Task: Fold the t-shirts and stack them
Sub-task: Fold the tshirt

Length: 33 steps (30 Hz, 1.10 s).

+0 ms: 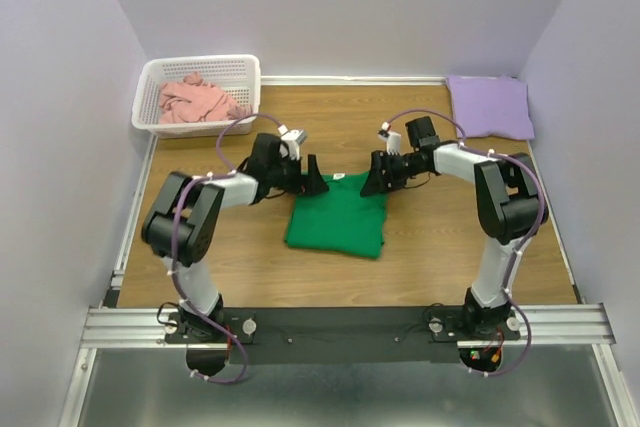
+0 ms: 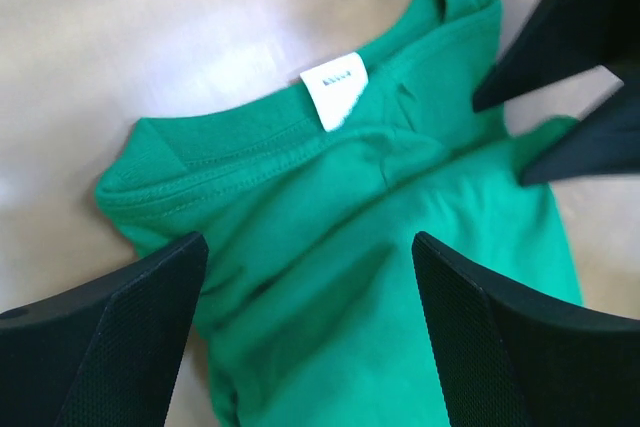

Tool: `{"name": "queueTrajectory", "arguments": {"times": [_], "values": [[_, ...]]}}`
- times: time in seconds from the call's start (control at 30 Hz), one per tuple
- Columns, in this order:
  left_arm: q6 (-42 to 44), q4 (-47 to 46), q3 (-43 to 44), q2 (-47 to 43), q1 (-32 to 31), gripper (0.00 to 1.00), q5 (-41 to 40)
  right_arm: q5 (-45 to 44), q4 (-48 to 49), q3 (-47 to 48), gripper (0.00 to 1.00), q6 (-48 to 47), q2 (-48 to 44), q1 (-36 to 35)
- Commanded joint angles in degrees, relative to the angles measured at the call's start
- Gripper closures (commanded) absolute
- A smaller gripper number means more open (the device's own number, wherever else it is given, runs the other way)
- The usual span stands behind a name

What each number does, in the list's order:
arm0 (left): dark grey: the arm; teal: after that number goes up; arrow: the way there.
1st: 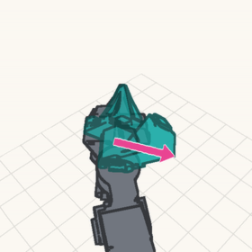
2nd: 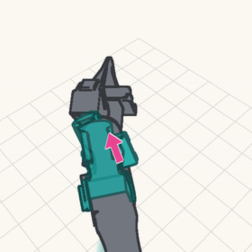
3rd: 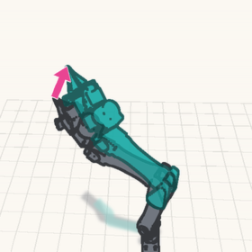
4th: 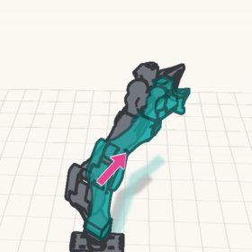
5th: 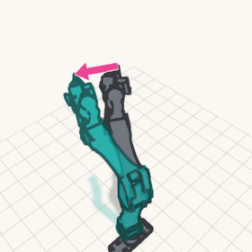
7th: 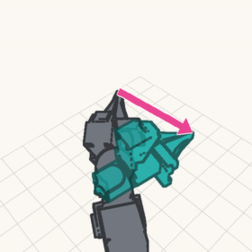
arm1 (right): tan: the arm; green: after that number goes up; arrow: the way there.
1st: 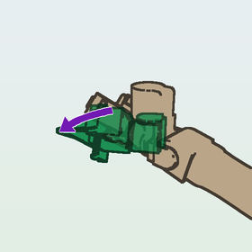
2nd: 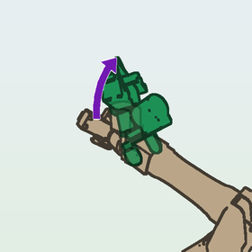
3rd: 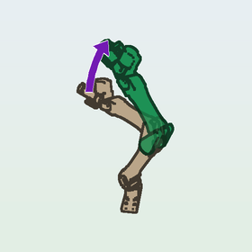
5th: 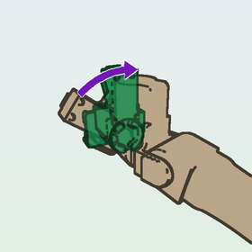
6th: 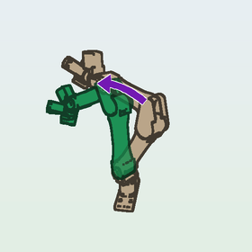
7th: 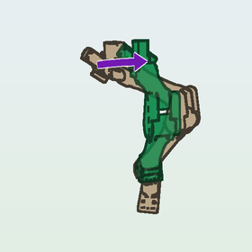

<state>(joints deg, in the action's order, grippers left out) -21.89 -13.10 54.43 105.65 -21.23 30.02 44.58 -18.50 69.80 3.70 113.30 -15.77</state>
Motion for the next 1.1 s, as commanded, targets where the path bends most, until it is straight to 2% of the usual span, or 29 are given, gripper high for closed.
{"name": "queueTrajectory", "arguments": {"times": [0.0, 0.1, 0.3, 0.6, 0.73, 0.87, 0.97, 1.07], "values": [[-4.7, 2.8, -12.0, -7.9, -1.3, 0.08, 2.7, 0.2, -3.3, -7.3, 0.27, 0.6, -5.6, -0.3], [-5.7, 2.9, -15.7, -14.6, -1.4, 0.09, 2.2, 0.7, -3.4, -11.1, 0.27, 1.7, -11.1, -0.3], [-4.0, 6.2, -16.7, -21.9, -1.4, 0.08, 2.5, 3.2, -3.2, -16.1, 0.25, 2.7, -18.1, -0.8], [-1.8, 8.9, -18.8, -25.5, -1.4, 0.08, 1.3, 3.8, -1.6, -15.2, 0.25, 0.1, -15.7, -1.3], [-1.6, 9.2, -19.1, -24.4, -1.5, 0.09, -0.4, 3.5, -1.3, -14.1, 0.29, -0.7, -12.8, -1.3], [0.1, 10.9, -17.5, -21.9, -1.5, 0.10, -1.2, 3.7, -0.7, -14.3, 0.42, -1.4, -11.6, -1.3], [1.6, 11.6, -16.9, -21.4, -1.6, 0.15, -1.3, 4.0, -0.6, -14.2, 0.56, -1.6, -11.3, -1.3], [2.1, 11.7, -16.9, -21.2, -1.7, 0.26, -0.9, 4.5, -0.5, -14.1, 0.69, -1.7, -11.3, -1.3]]}}
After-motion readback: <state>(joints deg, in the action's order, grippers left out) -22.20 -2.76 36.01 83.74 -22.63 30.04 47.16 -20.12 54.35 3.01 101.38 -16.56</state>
